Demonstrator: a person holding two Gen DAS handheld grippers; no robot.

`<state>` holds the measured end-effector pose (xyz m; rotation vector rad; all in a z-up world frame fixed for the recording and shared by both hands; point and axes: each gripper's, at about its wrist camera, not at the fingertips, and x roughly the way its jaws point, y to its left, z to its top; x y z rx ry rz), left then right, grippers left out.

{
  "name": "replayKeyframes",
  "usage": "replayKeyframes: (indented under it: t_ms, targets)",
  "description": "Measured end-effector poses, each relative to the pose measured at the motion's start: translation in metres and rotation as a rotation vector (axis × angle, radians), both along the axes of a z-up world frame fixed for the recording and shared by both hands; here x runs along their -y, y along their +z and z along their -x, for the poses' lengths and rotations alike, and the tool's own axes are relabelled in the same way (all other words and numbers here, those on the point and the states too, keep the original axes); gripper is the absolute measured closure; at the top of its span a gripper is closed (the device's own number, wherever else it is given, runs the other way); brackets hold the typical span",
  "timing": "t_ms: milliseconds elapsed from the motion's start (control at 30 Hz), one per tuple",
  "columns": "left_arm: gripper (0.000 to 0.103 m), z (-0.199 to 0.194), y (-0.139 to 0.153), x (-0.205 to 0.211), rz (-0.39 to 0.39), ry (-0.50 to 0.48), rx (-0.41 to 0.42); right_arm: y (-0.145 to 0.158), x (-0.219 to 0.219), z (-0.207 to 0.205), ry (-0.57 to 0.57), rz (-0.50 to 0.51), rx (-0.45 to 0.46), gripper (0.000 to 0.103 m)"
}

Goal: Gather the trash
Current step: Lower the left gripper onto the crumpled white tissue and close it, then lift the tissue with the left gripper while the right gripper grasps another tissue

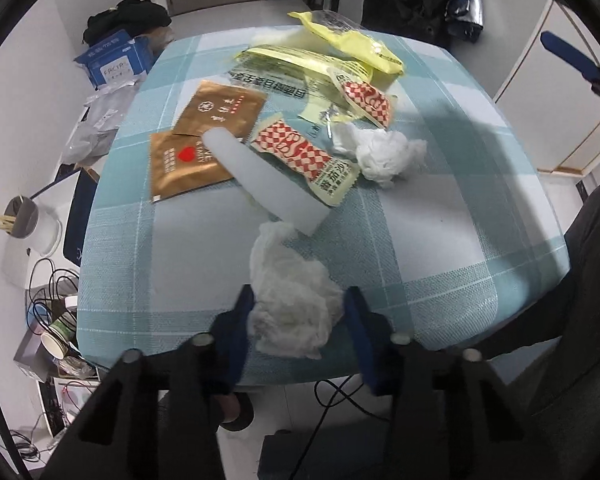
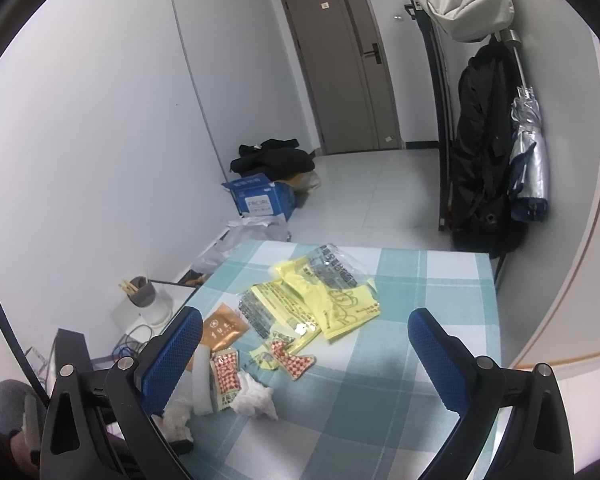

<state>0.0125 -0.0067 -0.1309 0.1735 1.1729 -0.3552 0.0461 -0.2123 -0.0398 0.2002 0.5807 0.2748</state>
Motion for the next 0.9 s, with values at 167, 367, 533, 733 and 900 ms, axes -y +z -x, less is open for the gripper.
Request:
replayKeyframes:
  t_ms: [167, 367, 533, 733, 900]
  targets:
    - [0.087, -0.003, 0.002, 0.000, 0.041, 0.002, -0.023, -0.001, 0.005, 0.002, -0.010, -0.008, -0.008, 0.000]
    - [0.094, -0.007, 0.004, -0.010, 0.107, 0.055, -0.051, -0.002, 0.005, 0.004, -0.011, 0.005, -0.015, 0.000]
    - [0.094, -0.006, 0.016, -0.021, 0.153, 0.090, -0.037, -0.010, 0.004, 0.000, 0.009, -0.007, -0.077, 0.000]
    - [0.094, -0.005, 0.041, -0.036, 0.251, 0.139, 0.040, -0.024, 0.008, -0.003, 0.012, -0.056, -0.149, 0.000]
    - [0.094, -0.009, 0.058, -0.046, 0.312, 0.186, 0.118, -0.032, 0.005, -0.002, 0.028, -0.059, -0.206, 0.000]
